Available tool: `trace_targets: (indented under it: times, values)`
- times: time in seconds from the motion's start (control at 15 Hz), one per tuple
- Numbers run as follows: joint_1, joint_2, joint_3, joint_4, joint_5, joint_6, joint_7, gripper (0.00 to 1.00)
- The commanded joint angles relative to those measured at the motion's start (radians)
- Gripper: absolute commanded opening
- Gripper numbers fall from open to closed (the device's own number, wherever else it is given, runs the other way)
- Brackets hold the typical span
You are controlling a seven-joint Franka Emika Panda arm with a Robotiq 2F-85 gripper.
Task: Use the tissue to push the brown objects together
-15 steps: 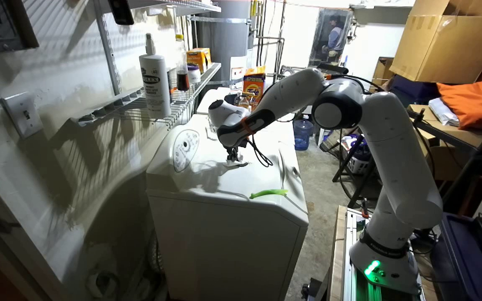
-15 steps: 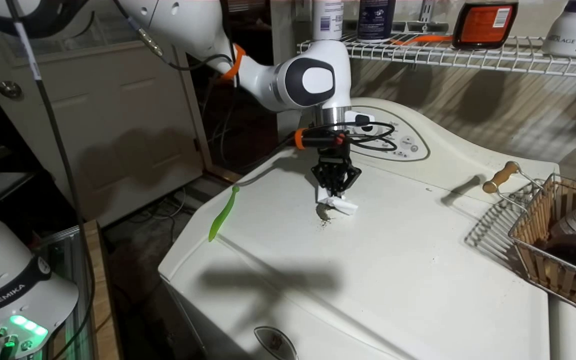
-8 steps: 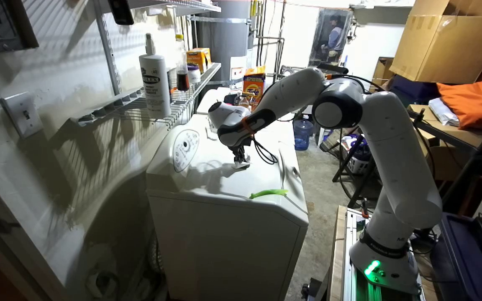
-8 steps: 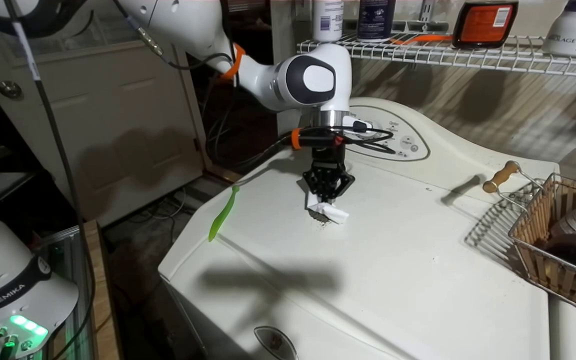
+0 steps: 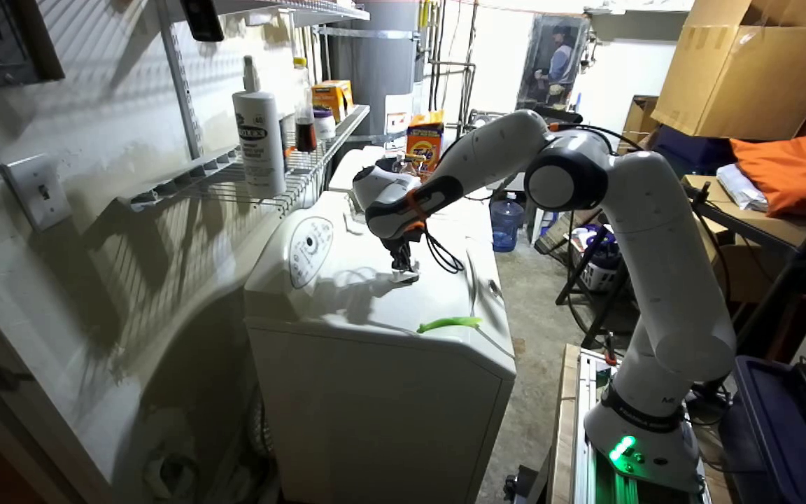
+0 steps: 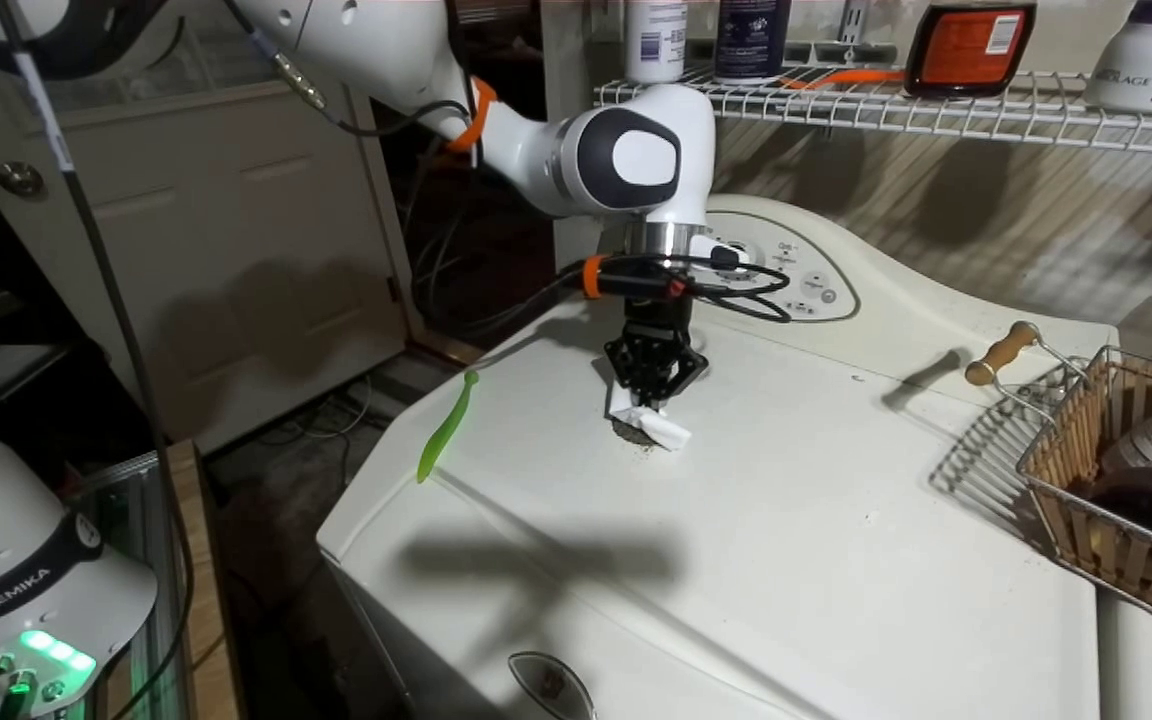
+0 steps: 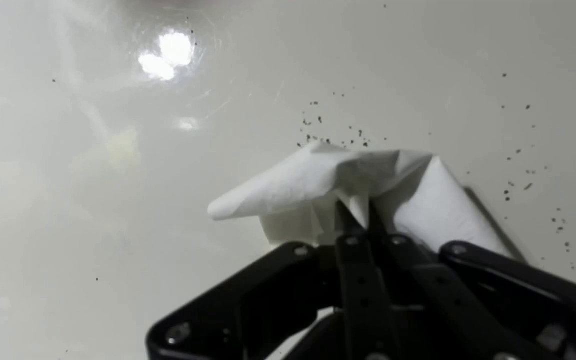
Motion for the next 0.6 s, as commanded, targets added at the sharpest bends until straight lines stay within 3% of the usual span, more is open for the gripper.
trace_targets:
  times: [0.0,0.53]
  values:
    - [-0.03,-0.014,0.032,-0.027,0.056,0.074,0.036,0.01]
    - [-0.026,-0.098,0.008,-0.039,0.116,0.052,0.16,0.01]
